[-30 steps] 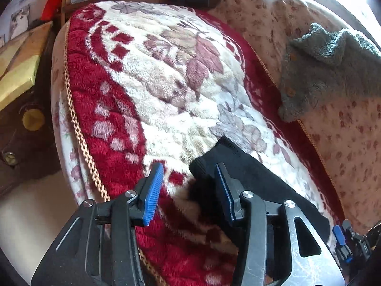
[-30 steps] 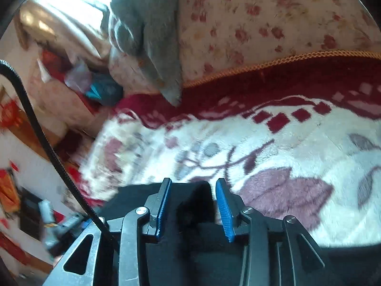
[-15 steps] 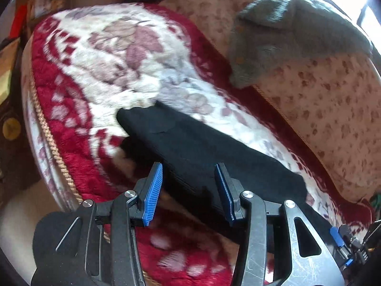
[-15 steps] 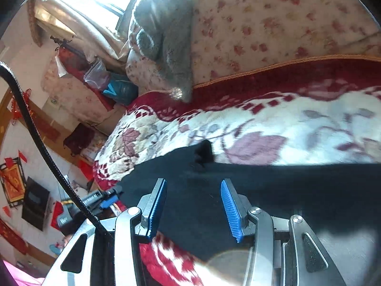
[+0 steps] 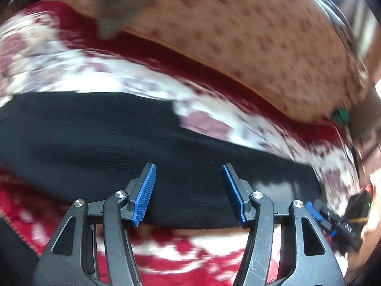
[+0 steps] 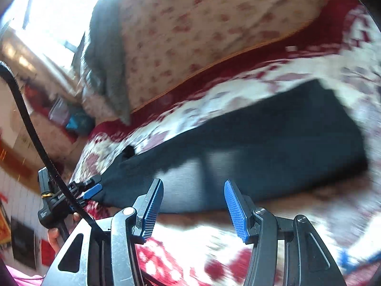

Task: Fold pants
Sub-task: 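Grasp the pants end with the right gripper and fold it over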

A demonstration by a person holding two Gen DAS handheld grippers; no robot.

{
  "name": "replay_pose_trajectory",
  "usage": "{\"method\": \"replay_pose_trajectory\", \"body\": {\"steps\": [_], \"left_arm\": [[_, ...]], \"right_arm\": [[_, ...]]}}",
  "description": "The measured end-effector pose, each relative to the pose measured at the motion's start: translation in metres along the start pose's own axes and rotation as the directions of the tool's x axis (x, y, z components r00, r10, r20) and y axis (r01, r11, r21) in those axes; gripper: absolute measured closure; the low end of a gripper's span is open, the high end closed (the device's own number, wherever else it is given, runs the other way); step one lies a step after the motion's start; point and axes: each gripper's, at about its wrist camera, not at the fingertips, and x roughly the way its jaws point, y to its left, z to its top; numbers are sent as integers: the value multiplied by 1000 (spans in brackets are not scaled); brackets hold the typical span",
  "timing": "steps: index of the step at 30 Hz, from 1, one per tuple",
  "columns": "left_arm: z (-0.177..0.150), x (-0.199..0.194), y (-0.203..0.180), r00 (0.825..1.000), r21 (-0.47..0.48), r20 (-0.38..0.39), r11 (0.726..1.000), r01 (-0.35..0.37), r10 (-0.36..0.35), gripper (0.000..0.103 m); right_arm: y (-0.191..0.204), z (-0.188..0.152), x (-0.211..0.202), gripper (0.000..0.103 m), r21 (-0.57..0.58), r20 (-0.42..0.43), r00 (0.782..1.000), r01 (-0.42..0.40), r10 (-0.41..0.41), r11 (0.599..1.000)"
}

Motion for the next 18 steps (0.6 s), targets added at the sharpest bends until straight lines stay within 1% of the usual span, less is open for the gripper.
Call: {"method": "replay_pose_trajectory", "body": {"steps": [3, 5, 6, 8, 11, 13, 16, 17, 18], "left_arm": [[3, 21, -34, 995, 99, -61, 992, 78, -72, 47], [8, 34, -52, 988, 148, -101, 981, 129, -115, 47], [11, 43, -65, 982, 177, -132, 971, 159, -137, 47], [12, 54, -84, 973, 213, -163, 957, 196, -163, 47], [15, 66, -103, 963, 253, -197, 939, 232, -184, 47], [20, 77, -119, 957, 286, -218, 925, 250, -192, 47], [24, 90, -136, 947, 330, -246, 901, 282, -206, 47], [26, 96, -145, 943, 354, -260, 888, 293, -207, 47], [26, 99, -150, 940, 369, -269, 879, 301, -209, 47]], "right_arm": [[-19, -2, -18, 51, 65, 14, 1000, 20, -21, 998], [-33, -4, -27, 51, 97, 20, 999, 30, -32, 995], [-42, -4, -31, 51, 116, 27, 999, 37, -40, 993], [-55, -3, -36, 50, 156, 43, 998, 32, -39, 987], [-79, 3, -38, 50, 225, 76, 997, 2, -19, 974], [-92, 10, -33, 50, 269, 103, 994, -54, 27, 962], [-98, 19, -28, 50, 293, 128, 990, -96, 60, 951], [-99, 22, -27, 51, 289, 137, 988, -103, 66, 952], [-100, 25, -26, 55, 276, 144, 988, -102, 64, 956]]}}
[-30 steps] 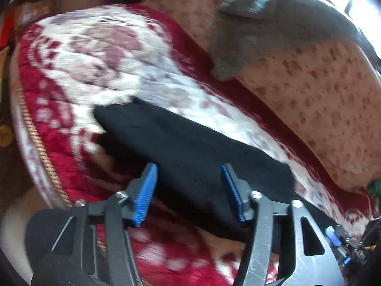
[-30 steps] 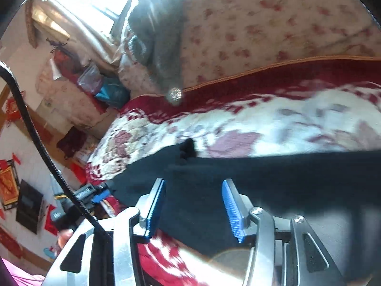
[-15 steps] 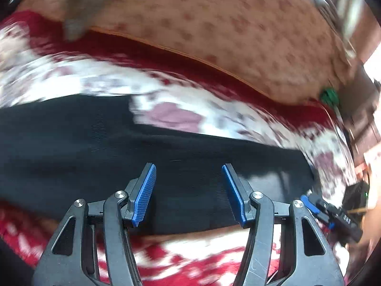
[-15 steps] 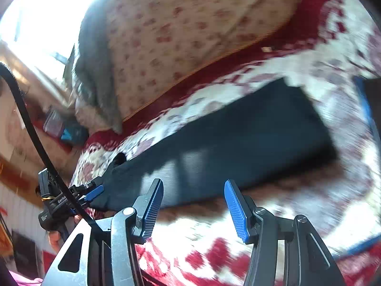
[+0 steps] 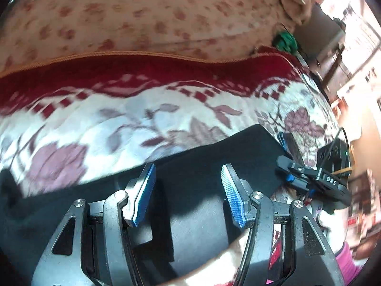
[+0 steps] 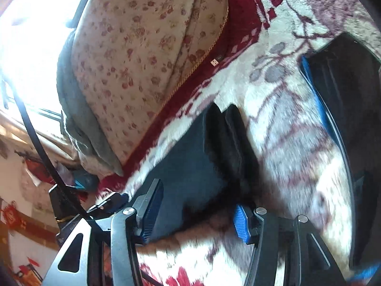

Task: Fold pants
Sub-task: 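Grasp the pants end with the right gripper and fold it over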

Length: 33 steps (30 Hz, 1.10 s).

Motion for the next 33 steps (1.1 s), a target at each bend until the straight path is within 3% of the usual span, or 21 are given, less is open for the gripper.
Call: {"method": "replay_pose_trajectory", "body": {"steps": [4, 12, 21, 25, 33], "left_arm": [[16, 24, -15, 999, 89, -43, 996, 11, -7, 47], [46, 70, -44, 990, 250, -137, 965, 77, -43, 47], [46, 100, -63, 945, 333, -302, 915, 227, -124, 47], [44, 104, -63, 942, 338, -313, 912, 231, -122, 47], [39, 111, -69, 934, 398, -345, 887, 234, -91, 34]], "right_arm": [[-1, 0, 4, 65, -34, 5, 1000, 0, 0, 999], [-3, -1, 8, 65, -47, 3, 1000, -25, 25, 999], [-11, 0, 6, 65, -21, -5, 997, -73, 73, 997], [-11, 1, 6, 65, -19, -8, 997, -78, 78, 997], [-11, 2, 7, 65, -13, -7, 996, -86, 85, 996]]}}
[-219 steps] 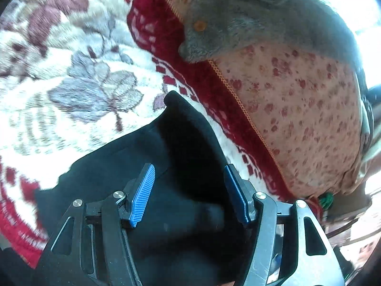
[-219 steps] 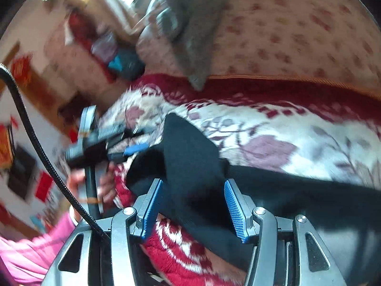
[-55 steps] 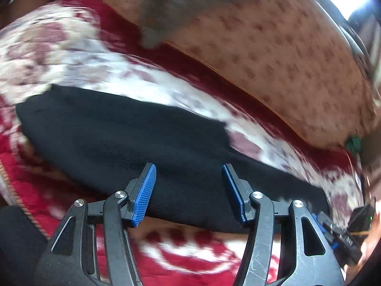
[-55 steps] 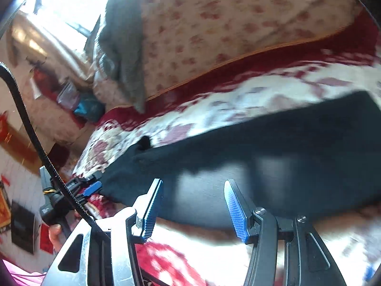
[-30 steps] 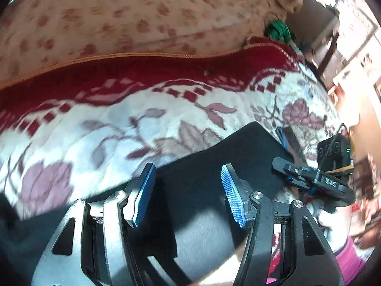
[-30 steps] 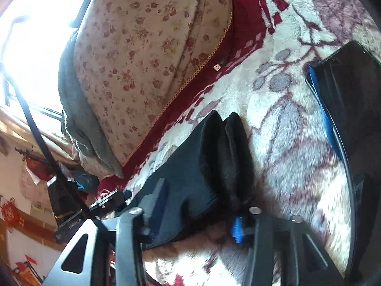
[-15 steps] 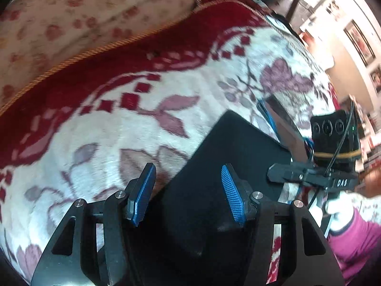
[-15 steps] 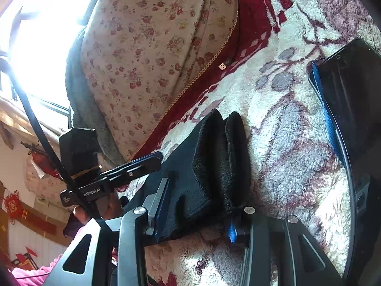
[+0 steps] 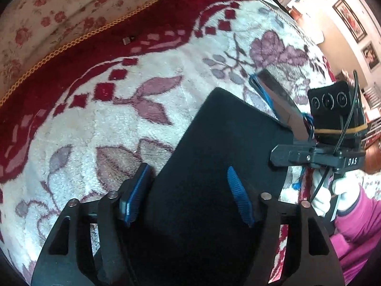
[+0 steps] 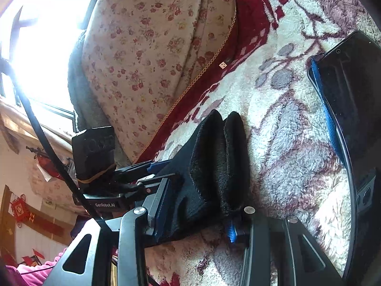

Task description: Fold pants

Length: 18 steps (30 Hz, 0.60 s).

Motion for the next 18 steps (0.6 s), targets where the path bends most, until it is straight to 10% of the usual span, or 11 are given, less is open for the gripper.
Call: {"method": "replay_pose_trajectory", "body": {"steps": [10, 16, 18], "left_arm": [[3, 2, -4, 1000, 52, -27, 999, -12, 13, 34], [-7, -9, -6, 997, 58, 74, 998, -8, 4, 85], [-11, -13, -3, 995, 39, 99, 999, 6, -10, 88]], "right_arm": [[-2, -1, -1, 68, -11, 6, 1000, -8, 8, 1000], [-12, -2, 1, 90, 64, 18, 992, -125, 125, 990], [-11, -2, 0, 91, 67, 23, 991, -135, 133, 989]]}}
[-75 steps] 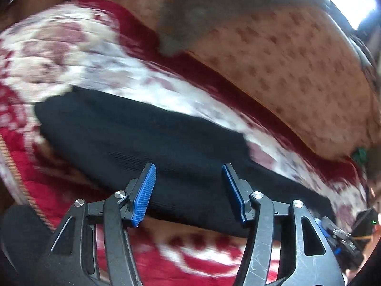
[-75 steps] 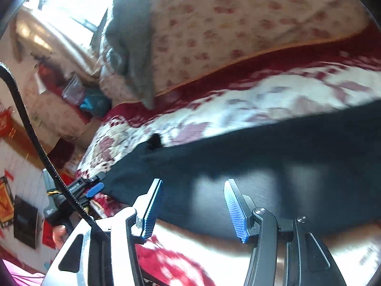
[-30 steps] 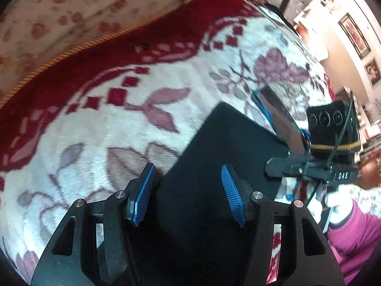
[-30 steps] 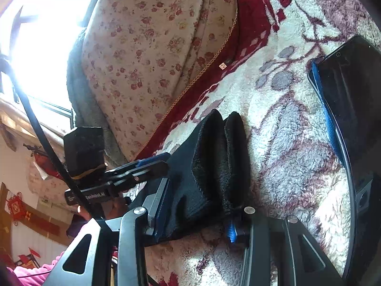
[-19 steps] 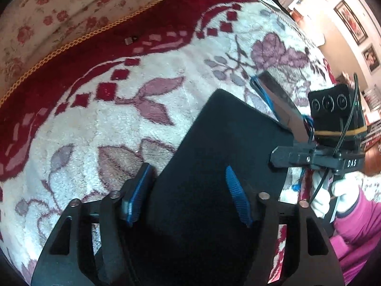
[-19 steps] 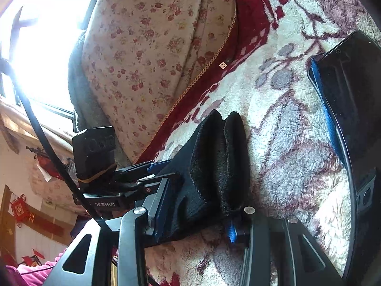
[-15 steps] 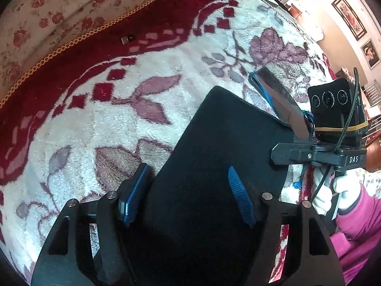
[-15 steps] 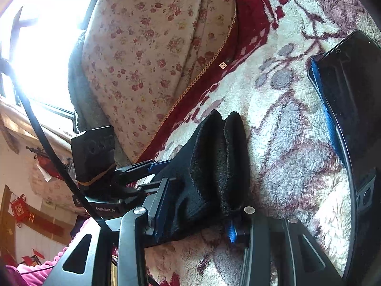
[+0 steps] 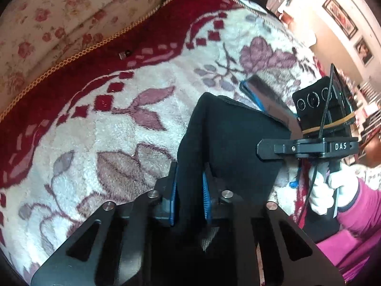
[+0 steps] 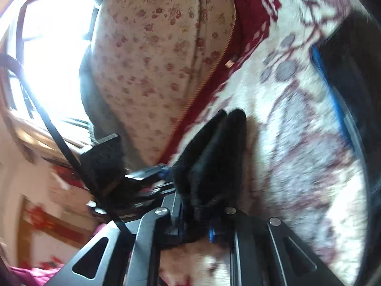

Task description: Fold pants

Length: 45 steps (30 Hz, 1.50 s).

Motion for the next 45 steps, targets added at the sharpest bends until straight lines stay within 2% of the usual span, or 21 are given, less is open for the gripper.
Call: {"method": "replay_pose_trajectory", "body": {"steps": [5, 14, 23, 26, 30, 34, 36, 39, 42, 45], "left_arm": [[-5, -17, -5, 998, -15, 63, 1000, -5, 6, 89], [-25, -92, -4, 977, -70, 211, 997, 23, -7, 89], [-76, -165, 13, 949, -129, 313, 992, -2, 42, 89], [-100, -180, 24, 938, -177, 332, 983, -44, 102, 90], [-138, -197, 55, 922, -314, 332, 945, -91, 199, 90], [-185, -222, 87, 895, -464, 353, 882, -86, 273, 90], [-208, -235, 97, 878, -522, 364, 849, -82, 309, 90], [-232, -246, 99, 866, -555, 375, 829, -75, 330, 90], [-243, -249, 96, 864, -562, 368, 822, -87, 343, 90], [-246, -246, 91, 867, -560, 355, 822, -102, 350, 90]], "right_arm": [[25, -2, 1, 91, -64, -12, 1000, -20, 20, 998], [89, -6, 4, 91, -154, -36, 991, -130, 125, 979], [172, -31, 50, 91, -284, -179, 968, -220, 173, 933], [188, -46, 73, 91, -311, -235, 957, -238, 168, 920], [195, -66, 110, 92, -317, -314, 937, -254, 152, 914], [193, -93, 158, 92, -324, -396, 913, -238, 97, 916], [189, -109, 188, 92, -349, -431, 902, -205, 38, 915], [178, -129, 224, 90, -358, -469, 883, -162, -27, 920], [166, -143, 252, 84, -336, -503, 860, -105, -84, 936], [174, -140, 254, 76, -310, -514, 857, -170, -15, 935]]}}
